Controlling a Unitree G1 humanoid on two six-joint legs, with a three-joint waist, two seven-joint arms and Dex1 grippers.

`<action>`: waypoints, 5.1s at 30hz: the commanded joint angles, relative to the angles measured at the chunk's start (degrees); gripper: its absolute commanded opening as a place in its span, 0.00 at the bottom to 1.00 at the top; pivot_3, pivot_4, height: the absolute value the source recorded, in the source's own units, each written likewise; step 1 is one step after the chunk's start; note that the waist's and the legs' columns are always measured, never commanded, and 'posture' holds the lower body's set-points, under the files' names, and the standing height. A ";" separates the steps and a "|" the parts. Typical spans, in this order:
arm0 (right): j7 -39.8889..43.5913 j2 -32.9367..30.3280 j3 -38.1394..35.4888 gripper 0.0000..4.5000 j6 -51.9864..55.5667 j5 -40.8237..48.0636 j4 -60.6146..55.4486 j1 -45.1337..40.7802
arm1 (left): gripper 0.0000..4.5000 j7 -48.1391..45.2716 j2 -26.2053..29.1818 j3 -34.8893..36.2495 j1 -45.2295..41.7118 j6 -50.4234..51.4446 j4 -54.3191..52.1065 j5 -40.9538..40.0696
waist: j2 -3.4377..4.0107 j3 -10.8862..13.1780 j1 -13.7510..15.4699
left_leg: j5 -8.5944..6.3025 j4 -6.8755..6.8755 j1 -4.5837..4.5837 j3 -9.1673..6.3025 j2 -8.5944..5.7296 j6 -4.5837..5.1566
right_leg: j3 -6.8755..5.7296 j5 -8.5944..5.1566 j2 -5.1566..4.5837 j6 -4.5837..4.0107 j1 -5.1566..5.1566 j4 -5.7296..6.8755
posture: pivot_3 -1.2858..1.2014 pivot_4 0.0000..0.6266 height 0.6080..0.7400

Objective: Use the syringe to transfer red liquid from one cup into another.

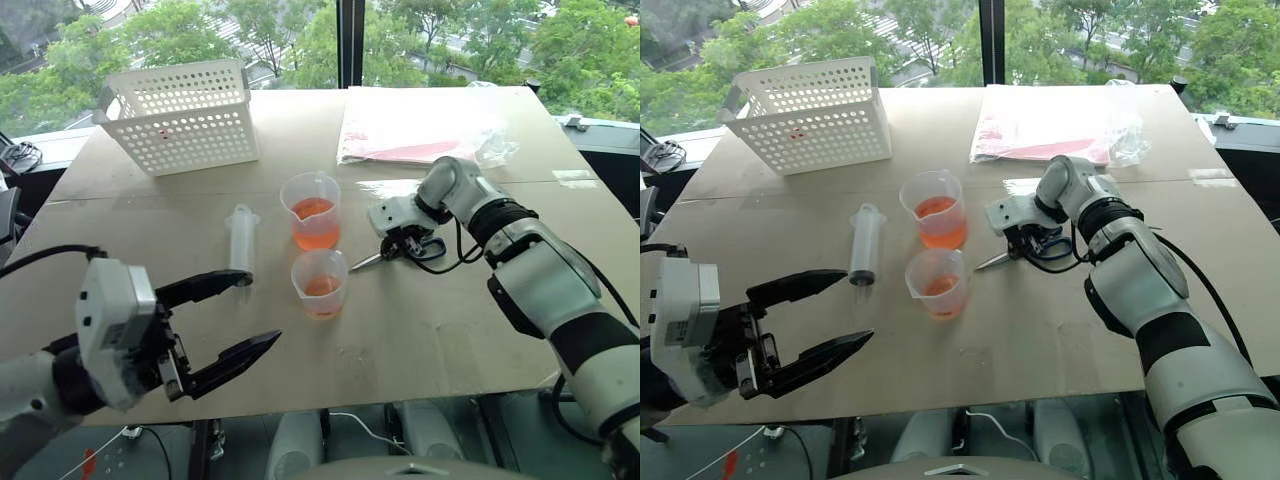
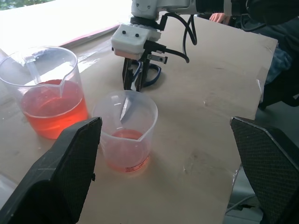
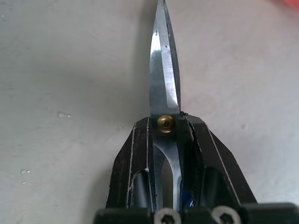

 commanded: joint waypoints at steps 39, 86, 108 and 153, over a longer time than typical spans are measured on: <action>-7.45 -28.65 -30.51 0.99 52.86 39.02 -78.73 43.28 | 1.00 1.05 -1.93 -10.99 -6.99 -6.03 9.65 12.97 | -0.08 0.23 0.53 | -0.06 -0.70 -0.02 0.39 -0.03 -0.04 | 0.20 -0.22 0.10 0.29 -0.15 -0.12 | 0.52 0.24 1.00; -26.80 -27.74 -38.13 1.00 55.12 65.14 -111.60 51.24 | 0.80 84.60 -3.14 -59.90 -88.58 40.77 84.52 -18.95 | -0.65 0.33 2.93 | 0.12 0.17 -0.81 -0.31 -0.22 -0.30 | -0.44 -0.11 0.02 0.28 -0.36 0.09 | 0.52 0.24 1.00; -36.90 -22.39 -31.58 1.00 55.64 62.58 -102.66 42.97 | 0.31 32.53 -5.13 -29.34 -81.04 24.03 46.39 0.60 | -0.77 0.37 2.00 | 0.13 0.18 -0.87 -0.40 -0.29 -0.33 | -0.55 -0.11 -0.20 0.29 -0.35 0.11 | 0.52 0.24 1.00; -52.39 -6.12 -26.13 0.88 76.83 51.91 -82.41 15.27 | 0.31 -4.50 -29.88 -47.01 -71.03 -27.33 63.41 42.63 | -0.69 0.31 1.49 | -0.03 0.18 -0.98 -0.39 -0.30 0.02 | -0.48 -0.05 -0.10 0.39 -0.44 0.16 | 0.52 0.24 1.00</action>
